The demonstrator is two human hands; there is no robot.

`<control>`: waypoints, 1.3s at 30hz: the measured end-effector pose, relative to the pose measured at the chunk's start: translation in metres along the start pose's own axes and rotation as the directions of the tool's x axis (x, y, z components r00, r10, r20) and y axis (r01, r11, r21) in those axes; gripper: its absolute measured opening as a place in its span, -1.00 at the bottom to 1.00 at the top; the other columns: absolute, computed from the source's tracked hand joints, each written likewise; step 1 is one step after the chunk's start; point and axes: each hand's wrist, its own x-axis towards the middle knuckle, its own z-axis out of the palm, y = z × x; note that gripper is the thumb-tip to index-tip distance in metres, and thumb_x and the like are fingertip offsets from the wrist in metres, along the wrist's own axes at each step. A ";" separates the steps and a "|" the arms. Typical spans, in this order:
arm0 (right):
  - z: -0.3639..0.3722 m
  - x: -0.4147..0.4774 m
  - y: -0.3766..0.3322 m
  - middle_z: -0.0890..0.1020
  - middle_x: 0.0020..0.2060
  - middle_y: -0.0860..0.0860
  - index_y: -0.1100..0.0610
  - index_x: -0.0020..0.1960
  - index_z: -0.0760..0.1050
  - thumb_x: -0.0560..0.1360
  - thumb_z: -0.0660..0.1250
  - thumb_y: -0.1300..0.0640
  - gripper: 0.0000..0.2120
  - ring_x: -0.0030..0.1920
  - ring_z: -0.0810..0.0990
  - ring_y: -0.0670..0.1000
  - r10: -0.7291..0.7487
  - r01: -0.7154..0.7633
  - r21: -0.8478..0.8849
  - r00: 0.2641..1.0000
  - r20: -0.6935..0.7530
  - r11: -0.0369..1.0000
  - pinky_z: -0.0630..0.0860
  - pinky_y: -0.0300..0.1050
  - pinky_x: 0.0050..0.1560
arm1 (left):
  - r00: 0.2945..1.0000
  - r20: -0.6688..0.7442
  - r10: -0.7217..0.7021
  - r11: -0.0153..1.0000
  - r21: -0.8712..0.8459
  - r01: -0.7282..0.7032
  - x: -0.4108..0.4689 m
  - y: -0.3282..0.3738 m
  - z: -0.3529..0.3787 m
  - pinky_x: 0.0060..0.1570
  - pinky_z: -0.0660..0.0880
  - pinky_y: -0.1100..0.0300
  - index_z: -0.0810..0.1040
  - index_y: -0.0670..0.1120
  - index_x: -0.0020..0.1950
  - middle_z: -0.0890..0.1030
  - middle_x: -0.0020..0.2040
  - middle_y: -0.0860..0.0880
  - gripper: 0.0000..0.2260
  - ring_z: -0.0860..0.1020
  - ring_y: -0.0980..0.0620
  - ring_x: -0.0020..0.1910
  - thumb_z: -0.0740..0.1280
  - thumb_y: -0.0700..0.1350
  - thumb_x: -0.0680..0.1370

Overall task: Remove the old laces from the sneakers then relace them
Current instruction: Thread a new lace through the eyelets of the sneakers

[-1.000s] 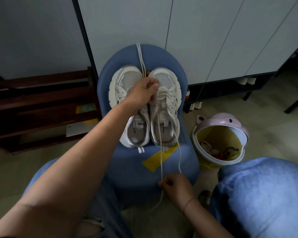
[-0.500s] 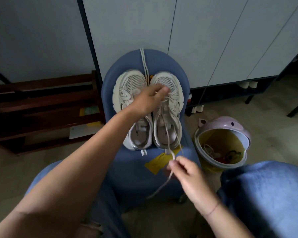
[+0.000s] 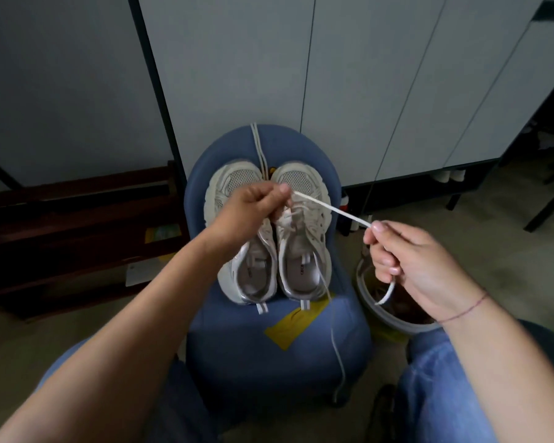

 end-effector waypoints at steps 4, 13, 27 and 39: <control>-0.014 0.005 0.002 0.42 -0.46 0.01 0.22 -0.17 0.50 0.52 0.19 0.13 -0.81 -0.45 0.35 -0.06 0.086 -0.087 0.064 0.996 0.018 0.994 0.39 -0.25 -0.42 | 0.939 -0.305 -0.161 0.981 -0.154 0.119 0.012 -0.010 -0.019 -0.16 0.49 0.23 0.56 -0.09 -0.26 0.54 -0.44 0.08 -0.71 0.48 0.13 -0.38 0.25 -0.12 0.65; 0.015 0.046 -0.006 0.35 -0.47 -0.05 0.19 -0.10 0.57 0.41 0.30 0.12 -0.84 -0.48 0.30 -0.14 0.162 -0.187 0.266 0.980 0.113 0.946 0.29 -0.32 -0.40 | 0.993 -0.064 0.096 0.956 0.285 -0.074 -0.009 0.010 0.037 -0.22 0.50 0.25 0.58 -0.09 -0.10 0.63 -0.25 -0.10 -0.84 0.56 0.13 -0.29 0.32 -0.04 0.60; 0.031 0.088 0.009 0.64 -0.29 -0.05 0.18 -0.04 0.59 0.51 0.28 0.26 -0.88 -0.35 0.51 -0.19 0.011 -0.023 0.069 0.984 0.178 0.997 0.45 -0.37 -0.30 | 0.971 -0.062 -0.229 0.966 -0.137 0.219 0.003 -0.003 0.042 -0.31 0.57 0.26 0.58 -0.33 0.00 0.68 -0.28 -0.11 -0.84 0.61 0.08 -0.40 0.34 -0.21 0.59; 0.022 0.112 0.046 0.60 -0.47 -0.03 0.18 -0.22 0.58 0.48 0.38 0.30 -0.88 -0.50 0.53 -0.18 0.059 -0.074 -0.112 0.989 -0.136 0.991 0.45 -0.36 -0.45 | 0.963 -0.182 -0.197 0.909 0.333 0.249 0.010 -0.029 0.040 -0.05 0.60 0.12 0.64 -0.03 -0.05 0.69 -0.17 -0.01 -0.88 0.66 0.01 -0.14 0.35 -0.21 0.57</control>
